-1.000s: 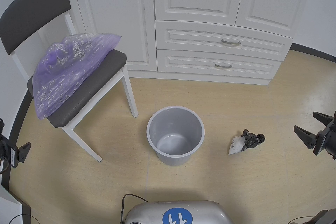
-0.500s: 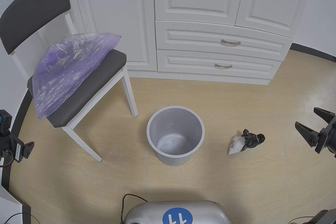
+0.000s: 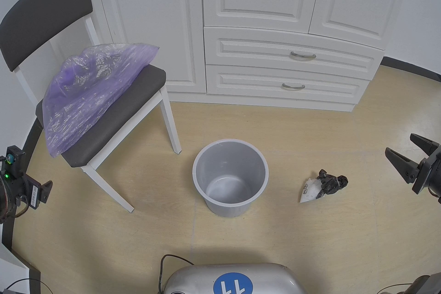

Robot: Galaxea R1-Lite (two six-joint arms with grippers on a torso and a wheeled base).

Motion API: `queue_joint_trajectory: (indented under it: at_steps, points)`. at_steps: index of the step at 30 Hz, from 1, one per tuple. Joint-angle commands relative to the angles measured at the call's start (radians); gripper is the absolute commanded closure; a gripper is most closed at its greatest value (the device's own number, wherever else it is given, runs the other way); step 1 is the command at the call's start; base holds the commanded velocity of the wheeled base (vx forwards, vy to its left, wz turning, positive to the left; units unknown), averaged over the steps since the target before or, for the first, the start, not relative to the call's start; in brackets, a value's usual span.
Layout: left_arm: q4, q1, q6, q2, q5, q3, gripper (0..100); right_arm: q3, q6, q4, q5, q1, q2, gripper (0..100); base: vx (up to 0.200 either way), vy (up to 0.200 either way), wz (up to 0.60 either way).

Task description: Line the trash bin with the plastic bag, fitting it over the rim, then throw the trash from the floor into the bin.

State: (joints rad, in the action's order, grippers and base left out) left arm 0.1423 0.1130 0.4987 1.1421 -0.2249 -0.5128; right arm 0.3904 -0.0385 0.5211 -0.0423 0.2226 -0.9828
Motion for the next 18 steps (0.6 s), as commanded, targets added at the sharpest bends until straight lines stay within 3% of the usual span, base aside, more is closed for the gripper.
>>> queue_joint_trajectory:
  at_steps: [1,3,7,10,14,18]
  points:
    - [0.155,0.039,0.000,0.010,0.006,0.174,0,-0.004,0.040,0.073,0.119,0.149,-0.050,0,0.000,0.000,0.00]
    - [0.221,0.068,-0.014,0.011,0.027,0.221,0,-0.013,0.043,0.085,0.162,0.173,-0.060,0,0.000,0.000,0.00]
    - [0.293,0.128,-0.086,0.002,0.236,0.266,0,-0.015,0.040,0.085,0.177,0.175,-0.068,0,0.000,0.000,0.00]
    - [0.290,0.171,-0.104,0.001,0.332,0.263,0,-0.027,0.043,0.083,0.182,0.175,-0.070,0,0.000,0.000,0.00]
    - [0.293,0.215,-0.103,0.022,0.392,0.226,0,-0.039,0.042,0.085,0.183,0.164,-0.093,0,0.000,0.000,0.00]
    - [0.301,0.228,-0.108,0.038,0.403,0.209,0,-0.031,0.043,0.093,0.183,0.161,-0.125,0,0.000,0.000,0.00]
